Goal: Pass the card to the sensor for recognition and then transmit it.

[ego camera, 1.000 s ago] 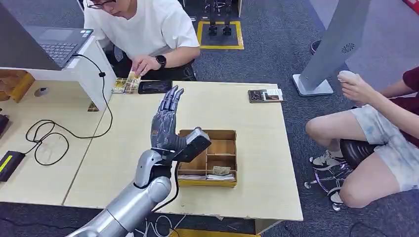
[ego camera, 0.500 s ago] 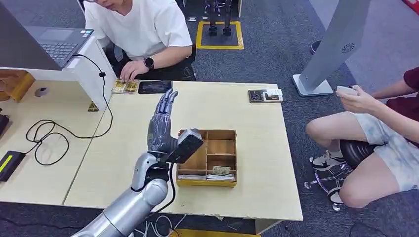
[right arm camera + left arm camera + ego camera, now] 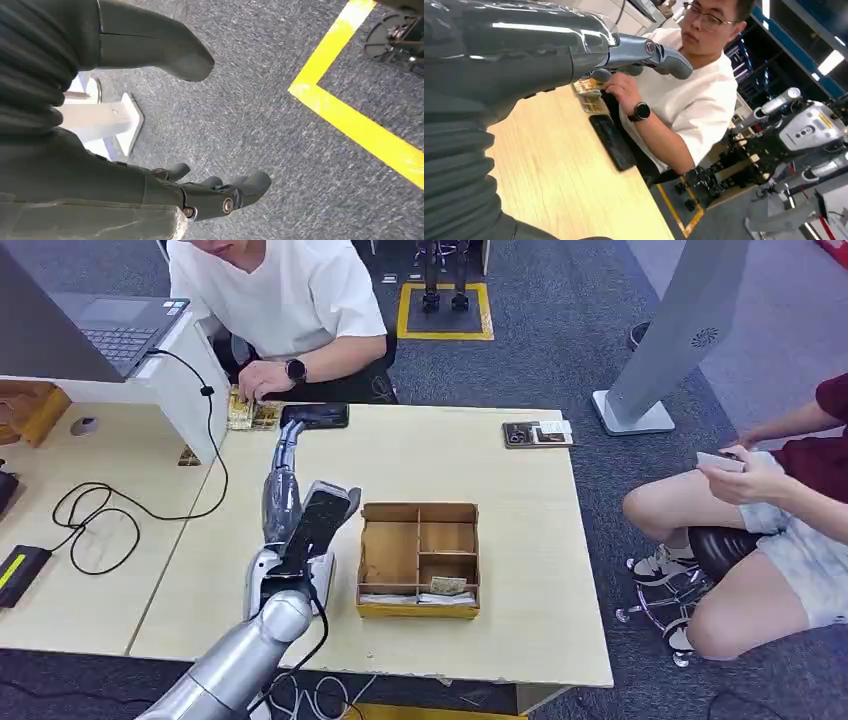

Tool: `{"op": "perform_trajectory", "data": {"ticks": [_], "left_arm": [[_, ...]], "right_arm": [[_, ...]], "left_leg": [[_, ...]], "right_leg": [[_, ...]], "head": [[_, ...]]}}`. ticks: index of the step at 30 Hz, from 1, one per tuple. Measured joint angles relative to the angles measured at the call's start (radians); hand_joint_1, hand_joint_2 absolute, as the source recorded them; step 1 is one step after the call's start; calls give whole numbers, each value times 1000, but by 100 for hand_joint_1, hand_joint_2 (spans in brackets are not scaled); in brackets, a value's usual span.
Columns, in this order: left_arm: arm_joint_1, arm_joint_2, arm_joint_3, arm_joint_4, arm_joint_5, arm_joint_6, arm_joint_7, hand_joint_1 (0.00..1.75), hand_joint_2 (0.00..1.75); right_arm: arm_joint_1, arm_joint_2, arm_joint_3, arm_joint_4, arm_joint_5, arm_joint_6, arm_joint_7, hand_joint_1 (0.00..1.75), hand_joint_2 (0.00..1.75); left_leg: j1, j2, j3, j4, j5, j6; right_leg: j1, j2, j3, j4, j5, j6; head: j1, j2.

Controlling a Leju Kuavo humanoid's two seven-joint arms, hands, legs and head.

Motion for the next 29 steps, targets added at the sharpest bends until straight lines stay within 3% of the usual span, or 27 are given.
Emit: {"op": "perform_trajectory", "data": {"ticks": [11, 29], "left_arm": [[44, 29, 93, -51, -32, 0, -25, 0, 175], [99, 18, 264, -88, -17, 0, -120, 0, 175]], "right_arm": [[5, -30, 21, -66, -10, -26, 26, 0, 175], [5, -34, 29, -93, -10, -43, 34, 0, 175]], "left_leg": [[0, 0, 0, 0, 0, 0], [0, 0, 0, 0, 0, 0]], "right_leg": [[0, 0, 0, 0, 0, 0], [0, 0, 0, 0, 0, 0]], "head": [[-1, 0], [0, 0]]}}
